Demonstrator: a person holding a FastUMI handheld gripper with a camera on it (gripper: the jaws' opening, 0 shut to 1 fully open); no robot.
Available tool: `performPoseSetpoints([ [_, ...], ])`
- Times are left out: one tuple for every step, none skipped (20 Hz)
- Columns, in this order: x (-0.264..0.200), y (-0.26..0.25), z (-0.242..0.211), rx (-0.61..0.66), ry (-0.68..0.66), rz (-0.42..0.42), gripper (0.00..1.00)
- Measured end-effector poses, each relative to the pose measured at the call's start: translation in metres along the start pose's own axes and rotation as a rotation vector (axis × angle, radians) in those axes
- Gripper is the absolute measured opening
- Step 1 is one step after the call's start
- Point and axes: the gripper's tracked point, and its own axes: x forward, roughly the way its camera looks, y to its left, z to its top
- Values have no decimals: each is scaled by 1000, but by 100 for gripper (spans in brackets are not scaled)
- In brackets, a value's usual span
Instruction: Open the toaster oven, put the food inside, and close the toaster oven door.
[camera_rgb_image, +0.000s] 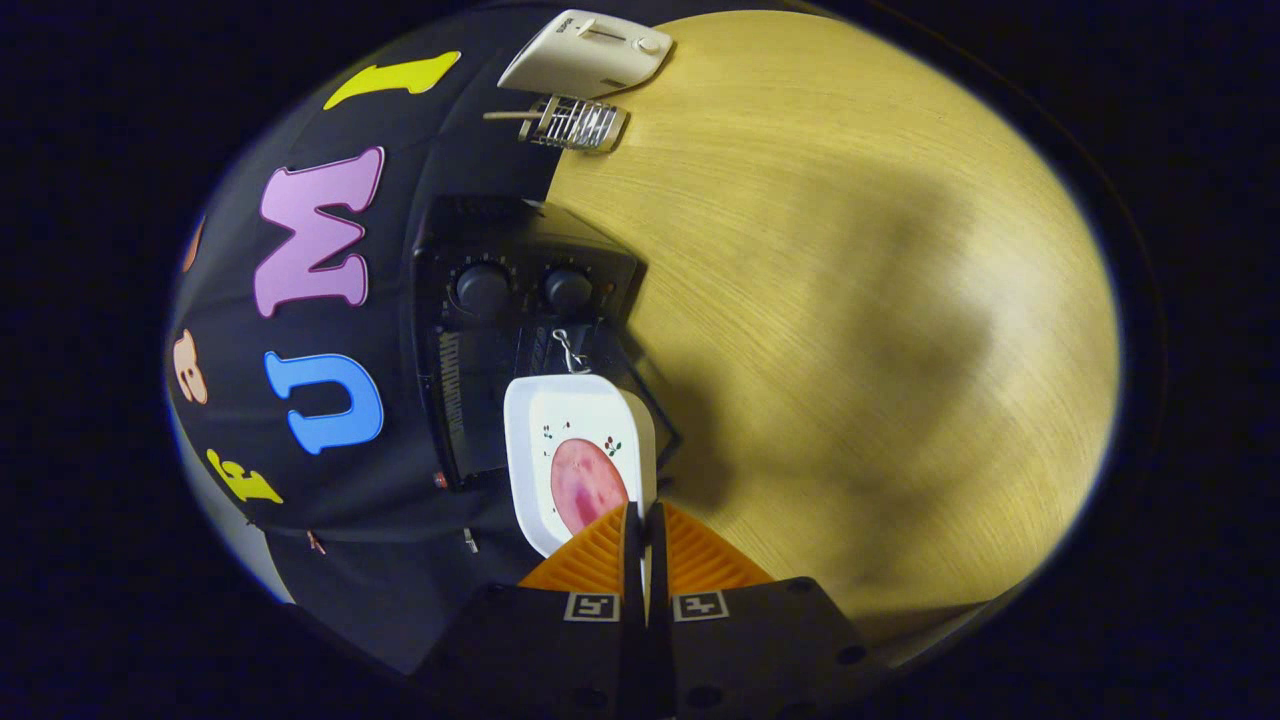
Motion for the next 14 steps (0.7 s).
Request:
performPoseSetpoints([
  [12,11,-2,26,-4,11,5],
  [22,23,-3,51,-12,23,5],
  [33,34,-3,69,-23,30,5],
  [44,42,-2,78,-34,25,5],
  [53,48,-1,81,-51,11,5],
  [62,55,2,80,-71,-2,5],
  [70,61,5,82,-90,-10,5],
  [78,69,9,99,-112,-8,5],
  [86,77,11,130,-133,-2,5],
  [94,85,15,167,-156,4,5],
  [102,92,16,201,-173,3,5],
  [108,96,16,233,-187,-8,5],
  [116,100,14,256,-205,-17,5],
  [123,105,13,261,-220,-19,5],
])
